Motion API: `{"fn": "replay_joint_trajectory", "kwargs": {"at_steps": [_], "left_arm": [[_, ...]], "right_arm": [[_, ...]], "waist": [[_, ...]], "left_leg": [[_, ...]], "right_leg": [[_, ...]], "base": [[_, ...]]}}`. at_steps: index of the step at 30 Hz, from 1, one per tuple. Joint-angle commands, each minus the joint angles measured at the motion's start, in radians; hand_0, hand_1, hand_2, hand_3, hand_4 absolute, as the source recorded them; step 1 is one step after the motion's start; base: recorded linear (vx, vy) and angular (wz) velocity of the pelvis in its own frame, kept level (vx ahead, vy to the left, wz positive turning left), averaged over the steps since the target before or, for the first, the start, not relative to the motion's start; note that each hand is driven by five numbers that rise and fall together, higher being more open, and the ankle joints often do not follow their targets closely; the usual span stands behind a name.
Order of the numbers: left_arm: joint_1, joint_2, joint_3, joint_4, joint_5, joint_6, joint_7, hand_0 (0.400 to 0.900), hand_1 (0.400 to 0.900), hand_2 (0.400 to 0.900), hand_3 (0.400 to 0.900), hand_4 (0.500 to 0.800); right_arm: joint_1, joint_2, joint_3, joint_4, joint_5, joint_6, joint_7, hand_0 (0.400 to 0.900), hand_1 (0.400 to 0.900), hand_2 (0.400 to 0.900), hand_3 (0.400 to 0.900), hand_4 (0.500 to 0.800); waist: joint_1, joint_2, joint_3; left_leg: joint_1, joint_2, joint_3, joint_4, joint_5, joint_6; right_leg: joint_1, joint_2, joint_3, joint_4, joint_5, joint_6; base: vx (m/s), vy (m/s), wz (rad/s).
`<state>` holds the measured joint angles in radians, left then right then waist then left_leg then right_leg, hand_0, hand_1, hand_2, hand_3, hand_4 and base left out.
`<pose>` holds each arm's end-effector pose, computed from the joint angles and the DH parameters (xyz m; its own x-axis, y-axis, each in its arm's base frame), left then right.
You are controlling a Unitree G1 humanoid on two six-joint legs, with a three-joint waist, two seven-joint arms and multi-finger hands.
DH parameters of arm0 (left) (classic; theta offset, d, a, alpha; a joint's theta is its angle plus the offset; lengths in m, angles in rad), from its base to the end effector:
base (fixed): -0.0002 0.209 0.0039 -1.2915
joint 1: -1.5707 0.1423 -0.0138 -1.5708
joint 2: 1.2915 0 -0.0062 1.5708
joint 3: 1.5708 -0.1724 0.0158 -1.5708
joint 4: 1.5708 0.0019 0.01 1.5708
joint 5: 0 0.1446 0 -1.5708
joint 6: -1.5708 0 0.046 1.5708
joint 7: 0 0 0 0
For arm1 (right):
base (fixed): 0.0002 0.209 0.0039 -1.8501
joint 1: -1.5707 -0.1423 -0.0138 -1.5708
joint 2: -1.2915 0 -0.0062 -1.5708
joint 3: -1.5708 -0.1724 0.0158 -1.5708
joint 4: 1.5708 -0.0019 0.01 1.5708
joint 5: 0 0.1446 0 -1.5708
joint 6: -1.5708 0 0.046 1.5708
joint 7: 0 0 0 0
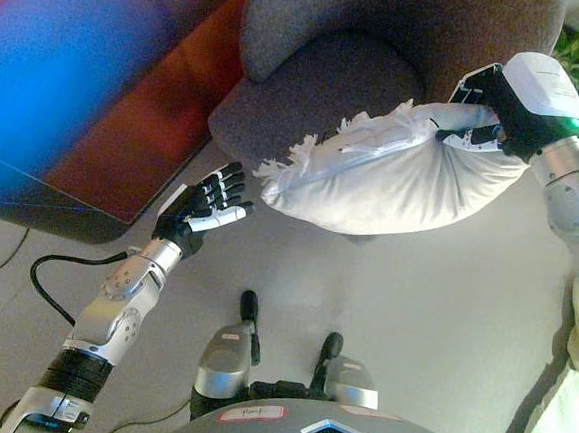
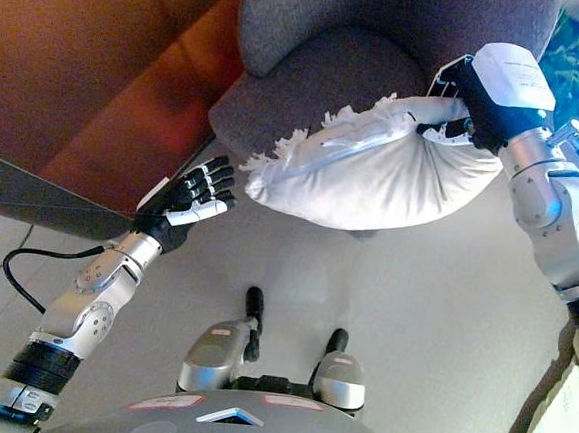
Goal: Pick up the pillow and put it on the sofa.
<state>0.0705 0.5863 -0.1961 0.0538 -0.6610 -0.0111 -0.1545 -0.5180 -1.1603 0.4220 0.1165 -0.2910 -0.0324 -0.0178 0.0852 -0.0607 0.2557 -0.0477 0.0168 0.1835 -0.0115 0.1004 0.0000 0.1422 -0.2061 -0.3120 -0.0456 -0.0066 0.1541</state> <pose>0.1910 0.2243 0.0441 0.9452 -0.2641 -0.1921 0.2451 0.9624 -0.1170 0.2661 -0.2636 0.1985 0.9713 0.2243 0.0798 0.0682 0.0589 -0.9959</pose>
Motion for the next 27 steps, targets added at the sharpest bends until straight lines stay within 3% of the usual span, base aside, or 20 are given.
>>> {"fn": "replay_joint_trajectory", "kwargs": {"at_steps": [1,5,9,16,17,18,19,20,21,23,27], "left_arm": [[0.030,0.007,-0.027,-0.021,0.004,-0.048,-0.063,0.900,0.900,0.900,0.900,0.800],[0.027,0.024,-0.034,-0.035,0.005,-0.033,-0.098,0.900,0.900,0.900,0.900,0.800],[-0.028,0.064,-0.048,-0.039,0.007,-0.038,-0.123,0.900,0.900,0.900,0.900,0.800],[-0.099,0.115,-0.046,-0.053,-0.021,-0.038,-0.139,0.900,0.900,0.900,0.900,0.800],[-0.104,0.125,-0.043,-0.055,-0.028,-0.038,-0.139,0.900,0.900,0.900,0.900,0.800],[-0.102,0.130,-0.037,-0.067,-0.028,-0.032,-0.138,0.900,0.900,0.900,0.900,0.800],[-0.104,0.145,-0.036,-0.068,-0.036,-0.035,-0.134,0.900,0.900,0.900,0.900,0.800],[-0.111,0.159,-0.033,-0.054,-0.047,-0.045,-0.144,0.900,0.900,0.900,0.900,0.800],[-0.117,0.167,-0.025,-0.054,-0.048,-0.042,-0.153,0.900,0.900,0.900,0.900,0.800],[-0.116,0.174,-0.009,-0.056,-0.047,-0.039,-0.166,0.900,0.900,0.900,0.900,0.800],[-0.085,0.198,0.010,-0.084,-0.064,-0.035,-0.161,0.900,0.900,0.900,0.900,0.800]], "right_arm": [[-0.327,-0.101,0.059,0.131,0.001,-0.051,-0.054,0.400,0.400,0.400,0.400,0.500],[-0.510,-0.093,0.227,0.327,0.034,-0.050,-0.034,0.400,0.400,0.400,0.400,0.500],[-0.729,-0.061,0.401,0.555,0.070,0.012,-0.030,0.400,0.400,0.400,0.400,0.500],[-0.931,-0.004,0.541,0.840,0.041,0.095,-0.022,0.400,0.400,0.400,0.400,0.500],[-0.953,0.005,0.546,0.881,0.065,0.146,-0.023,0.400,0.400,0.400,0.400,0.500],[-0.950,0.014,0.530,0.908,0.095,0.175,-0.078,0.400,0.400,0.400,0.400,0.500],[-0.958,0.025,0.509,0.921,0.124,0.228,-0.128,0.610,0.610,0.610,0.610,0.626],[-0.959,0.035,0.486,0.939,0.124,0.276,-0.111,0.610,0.610,0.610,0.610,0.626],[-0.948,0.041,0.463,0.963,0.115,0.292,-0.089,0.900,0.900,0.900,0.900,0.800],[-0.937,0.037,0.460,0.988,0.094,0.302,-0.072,0.900,0.900,0.900,0.900,0.800],[-0.899,0.030,0.438,0.968,0.129,0.343,-0.186,0.900,0.900,0.900,0.900,0.800]], "waist": [[0.053,-0.035,-0.180],[0.103,-0.060,-0.169],[0.170,-0.092,-0.137],[0.243,-0.114,-0.074],[0.256,-0.119,-0.065],[0.265,-0.121,-0.057],[0.272,-0.125,-0.048],[0.276,-0.128,-0.040],[0.280,-0.130,-0.031],[0.285,-0.132,-0.022],[0.283,-0.135,-0.016]], "left_leg": [[0.052,0.035,-0.014,0.023,-0.117,-0.033],[0.037,0.034,-0.054,0.015,-0.105,-0.039],[0.000,0.035,-0.120,-0.035,-0.068,-0.048],[-0.067,0.029,-0.202,-0.072,-0.026,-0.053],[-0.080,0.028,-0.213,-0.073,-0.022,-0.054],[-0.087,0.029,-0.219,-0.075,-0.018,-0.054],[-0.093,0.027,-0.224,-0.075,-0.015,-0.053],[-0.102,0.027,-0.225,-0.074,-0.015,-0.052],[-0.111,0.028,-0.229,-0.074,-0.013,-0.052],[-0.120,0.030,-0.234,-0.076,-0.008,-0.053],[-0.103,0.030,-0.230,-0.076,-0.014,-0.045]], "right_leg": [[-0.085,0.042,-0.029,0.030,0.040,-0.031],[-0.072,0.048,-0.055,0.027,0.040,-0.032],[-0.078,0.063,-0.091,0.008,0.053,-0.027],[-0.095,0.086,-0.128,-0.026,0.071,-0.028],[-0.098,0.089,-0.135,-0.032,0.073,-0.028],[-0.099,0.091,-0.137,-0.035,0.075,-0.027],[-0.103,0.094,-0.139,-0.034,0.078,-0.026],[-0.107,0.096,-0.141,-0.032,0.077,-0.025],[-0.113,0.097,-0.142,-0.030,0.077,-0.025],[-0.119,0.100,-0.143,-0.031,0.079,-0.026],[-0.103,0.101,-0.141,-0.031,0.080,-0.023]], "base": [[0.10,-0.027,0.21],[0.09,-0.059,0.28],[0.01,-0.117,0.34],[0.00,-0.108,0.22],[0.06,-0.102,0.17],[0.06,-0.117,0.20],[0.02,-0.091,0.17],[-0.01,-0.086,0.14],[-0.04,-0.066,0.12],[-0.01,-0.030,0.08],[0.05,0.002,0.01]]}}
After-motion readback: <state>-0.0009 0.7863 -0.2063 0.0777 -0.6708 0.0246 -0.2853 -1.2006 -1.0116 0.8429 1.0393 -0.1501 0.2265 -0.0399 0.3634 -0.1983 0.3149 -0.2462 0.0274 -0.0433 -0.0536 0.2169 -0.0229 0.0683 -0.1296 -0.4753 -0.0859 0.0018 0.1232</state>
